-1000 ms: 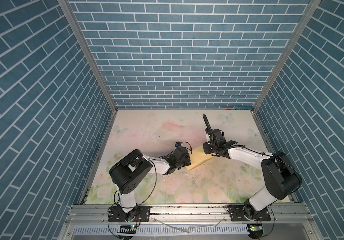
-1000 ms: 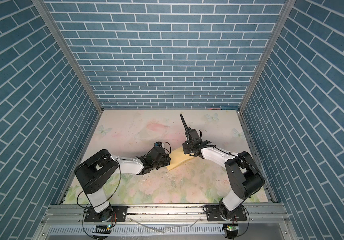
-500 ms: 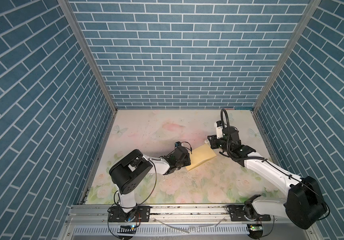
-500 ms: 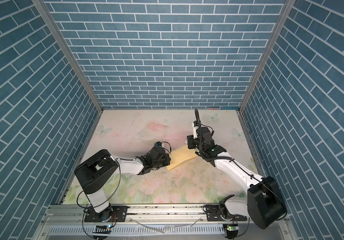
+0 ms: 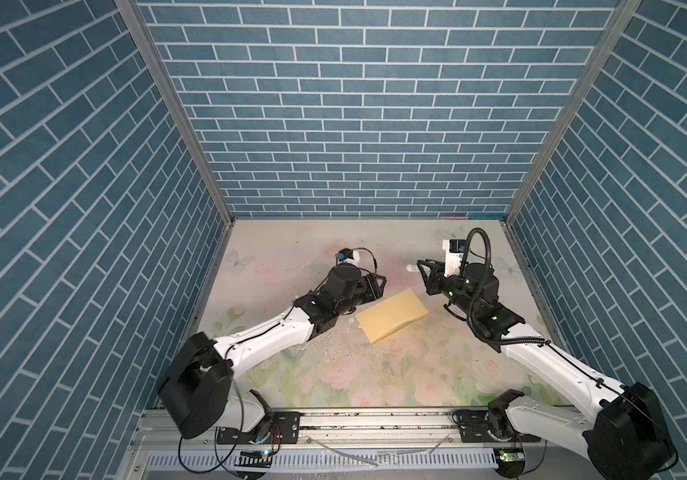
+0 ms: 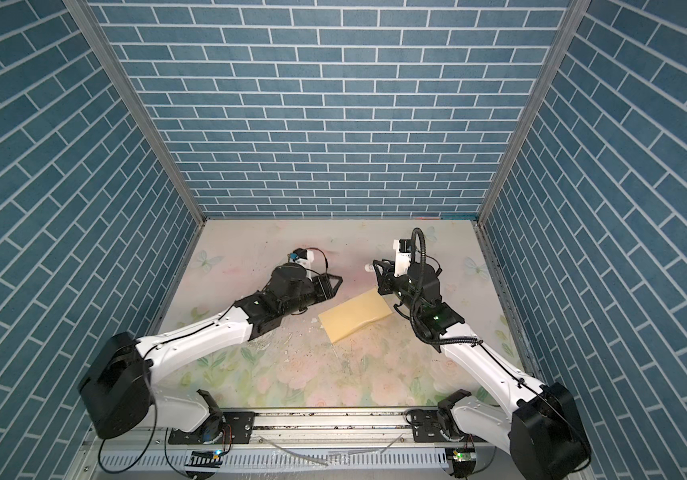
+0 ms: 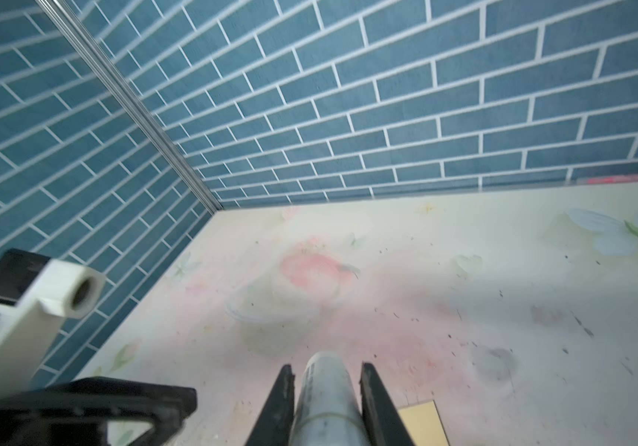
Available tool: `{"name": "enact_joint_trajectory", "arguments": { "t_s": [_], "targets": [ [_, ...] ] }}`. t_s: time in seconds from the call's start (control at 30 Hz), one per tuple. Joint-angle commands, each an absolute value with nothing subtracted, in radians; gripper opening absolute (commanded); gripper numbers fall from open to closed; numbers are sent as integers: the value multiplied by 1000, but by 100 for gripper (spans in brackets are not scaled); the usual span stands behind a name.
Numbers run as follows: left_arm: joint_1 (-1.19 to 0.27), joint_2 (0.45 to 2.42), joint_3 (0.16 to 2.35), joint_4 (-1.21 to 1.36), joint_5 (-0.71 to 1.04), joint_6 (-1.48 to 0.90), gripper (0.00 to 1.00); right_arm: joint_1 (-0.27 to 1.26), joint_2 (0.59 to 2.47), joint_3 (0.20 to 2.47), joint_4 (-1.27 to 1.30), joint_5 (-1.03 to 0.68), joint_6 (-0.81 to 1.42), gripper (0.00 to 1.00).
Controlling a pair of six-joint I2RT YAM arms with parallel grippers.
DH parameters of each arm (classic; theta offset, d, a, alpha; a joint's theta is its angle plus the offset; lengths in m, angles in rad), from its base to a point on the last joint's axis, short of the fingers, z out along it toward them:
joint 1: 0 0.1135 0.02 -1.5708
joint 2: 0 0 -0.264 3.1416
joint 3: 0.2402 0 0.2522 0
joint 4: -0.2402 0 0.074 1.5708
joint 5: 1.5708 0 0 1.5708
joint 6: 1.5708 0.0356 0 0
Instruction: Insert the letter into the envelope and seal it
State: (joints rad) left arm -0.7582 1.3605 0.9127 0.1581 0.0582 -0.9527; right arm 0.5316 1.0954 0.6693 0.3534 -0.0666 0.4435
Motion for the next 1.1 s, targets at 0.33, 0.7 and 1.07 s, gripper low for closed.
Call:
{"name": "enact_joint_trajectory", "arguments": {
  "t_s": [0.33, 0.7, 1.07],
  "targets": [
    [-727, 1316, 851, 547, 198, -1587, 91, 594, 1178, 616, 923, -132, 491, 0],
    [-742, 1413, 876, 693, 199, -1763, 82, 715, 1310, 635, 1116, -107, 370, 0],
    [-729, 1426, 848, 732, 132, -1798, 49, 746, 1330, 600, 1176, -110, 362, 0]
  ]
}}
